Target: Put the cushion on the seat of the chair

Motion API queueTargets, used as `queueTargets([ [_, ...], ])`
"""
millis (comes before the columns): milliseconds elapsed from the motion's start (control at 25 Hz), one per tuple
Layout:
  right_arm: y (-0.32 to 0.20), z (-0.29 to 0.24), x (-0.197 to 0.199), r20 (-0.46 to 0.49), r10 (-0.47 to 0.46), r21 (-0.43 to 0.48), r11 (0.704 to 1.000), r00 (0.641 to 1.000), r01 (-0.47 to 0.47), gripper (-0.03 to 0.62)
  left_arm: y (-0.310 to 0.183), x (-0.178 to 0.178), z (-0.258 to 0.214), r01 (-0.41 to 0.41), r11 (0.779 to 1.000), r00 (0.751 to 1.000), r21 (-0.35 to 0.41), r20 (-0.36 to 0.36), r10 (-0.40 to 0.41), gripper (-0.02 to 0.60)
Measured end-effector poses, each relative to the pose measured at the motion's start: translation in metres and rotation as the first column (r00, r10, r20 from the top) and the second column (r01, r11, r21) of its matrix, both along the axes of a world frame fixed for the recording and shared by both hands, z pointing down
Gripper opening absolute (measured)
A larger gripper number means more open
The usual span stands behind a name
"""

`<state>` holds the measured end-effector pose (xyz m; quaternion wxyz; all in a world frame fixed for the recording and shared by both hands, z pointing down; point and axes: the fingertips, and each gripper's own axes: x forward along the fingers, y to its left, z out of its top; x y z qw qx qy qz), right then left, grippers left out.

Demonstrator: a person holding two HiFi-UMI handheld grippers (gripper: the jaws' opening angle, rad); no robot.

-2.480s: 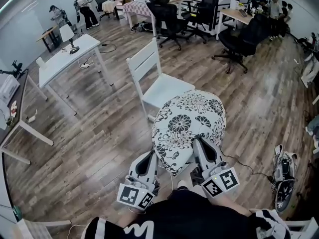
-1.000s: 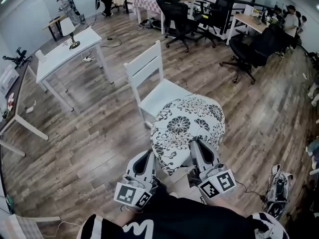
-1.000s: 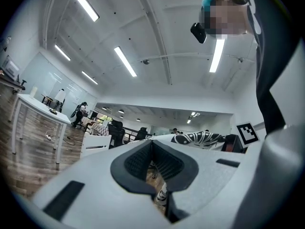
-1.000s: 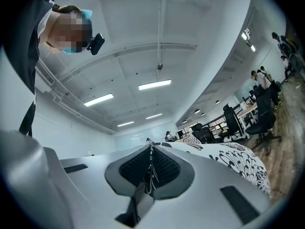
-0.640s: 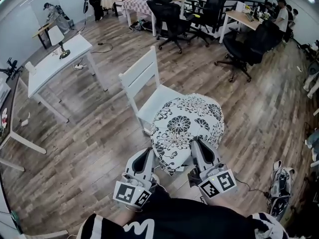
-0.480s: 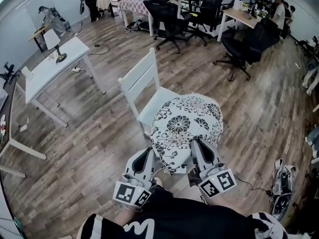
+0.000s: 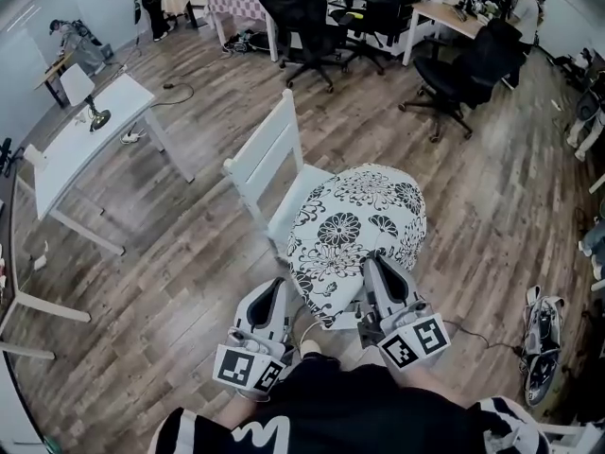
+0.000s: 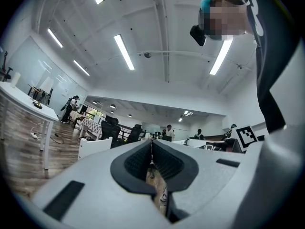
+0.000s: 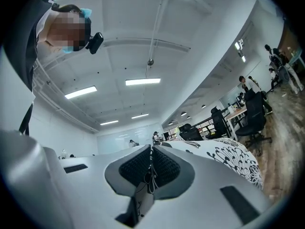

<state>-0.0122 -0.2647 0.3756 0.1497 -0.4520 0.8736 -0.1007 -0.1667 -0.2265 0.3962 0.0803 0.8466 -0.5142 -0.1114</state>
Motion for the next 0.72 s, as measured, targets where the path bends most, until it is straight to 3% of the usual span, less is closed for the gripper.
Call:
queueTargets([
  [200,-0.019,-0.001,-0.022,-0.014,0.005,-0.033,0.999,1.0,-0.005,0.028,-0.013,-0.03,-0.002,0.015,1.0,1.0,-0.02,-0.015,-0.015,0.006],
  [720,-0.066,0.042,-0.034,-0.072,-0.086,-0.094,0.992,0.994,0.079,0.029,-0.014,-0.055,0.023,0.153,0.986,0.988,-0.071,-0.012,-0.154,0.006],
])
